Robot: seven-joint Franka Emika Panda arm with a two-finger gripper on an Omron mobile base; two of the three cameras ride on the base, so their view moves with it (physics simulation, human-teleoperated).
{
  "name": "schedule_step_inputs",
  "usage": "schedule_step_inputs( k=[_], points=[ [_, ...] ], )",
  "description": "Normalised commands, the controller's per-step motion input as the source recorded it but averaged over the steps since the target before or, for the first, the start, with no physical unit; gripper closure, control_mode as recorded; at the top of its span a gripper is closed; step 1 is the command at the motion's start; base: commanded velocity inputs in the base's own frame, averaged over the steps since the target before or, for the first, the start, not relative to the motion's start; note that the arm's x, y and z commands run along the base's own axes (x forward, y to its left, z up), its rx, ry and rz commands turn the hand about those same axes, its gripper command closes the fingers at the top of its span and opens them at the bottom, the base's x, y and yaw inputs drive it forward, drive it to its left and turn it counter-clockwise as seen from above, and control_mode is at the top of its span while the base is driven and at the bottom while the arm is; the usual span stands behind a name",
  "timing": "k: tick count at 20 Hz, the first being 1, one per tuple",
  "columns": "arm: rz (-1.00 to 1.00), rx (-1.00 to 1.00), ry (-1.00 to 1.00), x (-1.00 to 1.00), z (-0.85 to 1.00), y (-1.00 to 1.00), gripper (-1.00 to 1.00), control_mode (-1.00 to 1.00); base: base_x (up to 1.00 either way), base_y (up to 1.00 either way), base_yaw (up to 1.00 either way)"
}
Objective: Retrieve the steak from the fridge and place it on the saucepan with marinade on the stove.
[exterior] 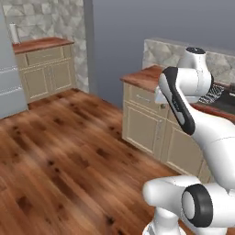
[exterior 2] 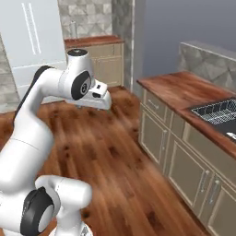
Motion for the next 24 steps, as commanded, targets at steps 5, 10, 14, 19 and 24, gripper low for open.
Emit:
schedule_step_inputs(
  k=[5,10,14,19,24],
  points=[
    [0.00,0.00,0.00,0.00,0.00,0.00,-1.00,1.00,0.49,-0.01,0.83],
    [0.00,0.00,0.00,0.00,0.00,0.00,-1.00,1.00,0.62,-0.28,0.59],
    [0.00,0.00,0.00,0.00,0.00,0.00,-1.00,1.00,0.67,-0.17,0.34],
    [0.00,0.00,0.00,0.00,0.00,0.00,-1.00,1.00,0.97,-0.35,0.33],
    [0.00,0.00,0.00,0.00,0.00,0.00,-1.00,1.00,0.96,-0.27,0.24]
  ],
)
